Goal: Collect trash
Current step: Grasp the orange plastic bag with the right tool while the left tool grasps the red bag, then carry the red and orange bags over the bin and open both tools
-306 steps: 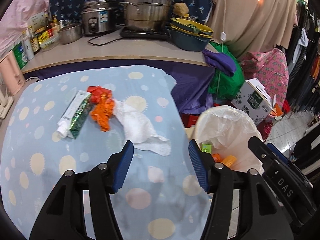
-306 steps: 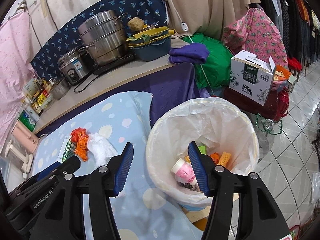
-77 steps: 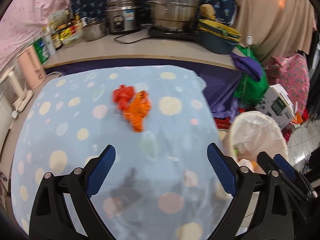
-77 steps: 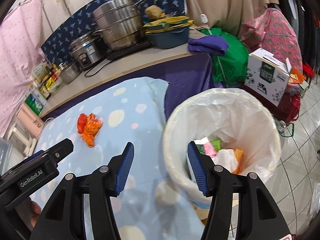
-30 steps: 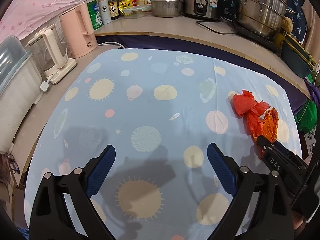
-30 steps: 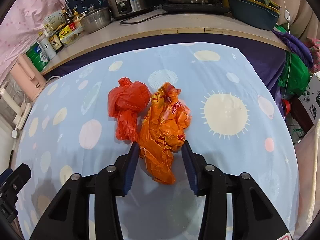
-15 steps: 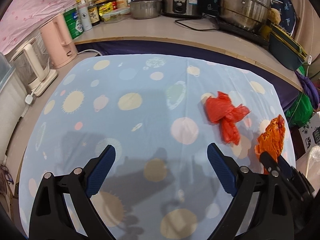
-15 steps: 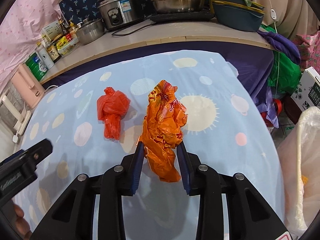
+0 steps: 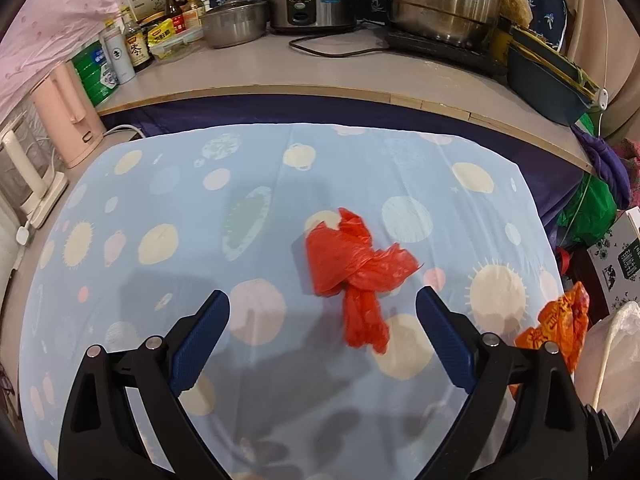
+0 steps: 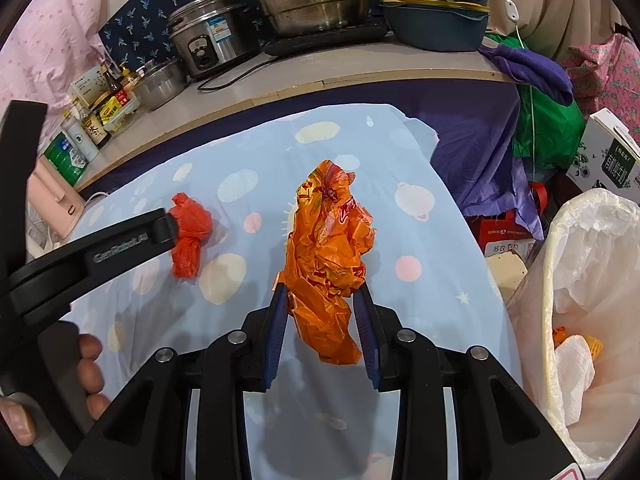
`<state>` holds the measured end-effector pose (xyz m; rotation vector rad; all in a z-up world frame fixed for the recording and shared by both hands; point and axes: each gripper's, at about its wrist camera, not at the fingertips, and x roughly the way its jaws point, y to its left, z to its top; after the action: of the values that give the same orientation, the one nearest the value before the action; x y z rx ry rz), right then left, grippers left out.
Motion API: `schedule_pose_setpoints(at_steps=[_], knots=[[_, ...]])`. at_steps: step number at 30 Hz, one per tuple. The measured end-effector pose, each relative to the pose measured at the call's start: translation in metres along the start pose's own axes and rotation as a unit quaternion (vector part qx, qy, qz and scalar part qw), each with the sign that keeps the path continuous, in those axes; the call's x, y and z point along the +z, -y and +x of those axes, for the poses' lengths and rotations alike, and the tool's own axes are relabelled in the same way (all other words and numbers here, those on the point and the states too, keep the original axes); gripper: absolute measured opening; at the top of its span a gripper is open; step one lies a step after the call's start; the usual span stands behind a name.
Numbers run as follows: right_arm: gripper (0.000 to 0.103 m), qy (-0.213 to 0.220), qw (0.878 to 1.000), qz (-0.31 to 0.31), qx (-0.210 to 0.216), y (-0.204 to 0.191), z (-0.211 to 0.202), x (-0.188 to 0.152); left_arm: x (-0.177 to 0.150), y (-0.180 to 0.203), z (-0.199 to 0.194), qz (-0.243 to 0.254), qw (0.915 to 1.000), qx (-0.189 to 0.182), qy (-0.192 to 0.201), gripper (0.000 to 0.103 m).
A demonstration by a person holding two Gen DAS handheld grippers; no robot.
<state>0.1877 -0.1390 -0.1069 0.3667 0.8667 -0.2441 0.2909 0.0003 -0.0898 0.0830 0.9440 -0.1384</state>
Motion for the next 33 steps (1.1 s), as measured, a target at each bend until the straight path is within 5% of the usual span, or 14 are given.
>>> schedule_pose_setpoints(at_steps=[5, 11, 20, 33], knots=[[0.032, -0.004, 1.000, 0.007, 0.003, 0.008, 0.004, 0.000, 0.003, 0.007, 0.015, 0.000, 1.0000, 0.001, 0.002, 0.085], [0.032, -0.007, 1.000, 0.009, 0.004, 0.011, 0.007, 0.001, 0.005, 0.010, 0.038, 0.000, 0.9996, -0.003, -0.028, 0.048], [0.032, -0.008, 1.000, 0.009, 0.007, 0.010, 0.008, 0.000, 0.001, 0.008, 0.037, 0.001, 0.9993, -0.004, -0.036, 0.011], [0.032, 0.005, 1.000, -0.002, 0.016, 0.007, -0.025, -0.011, -0.019, -0.001, -0.014, 0.005, 0.9996, -0.016, -0.022, 0.009]])
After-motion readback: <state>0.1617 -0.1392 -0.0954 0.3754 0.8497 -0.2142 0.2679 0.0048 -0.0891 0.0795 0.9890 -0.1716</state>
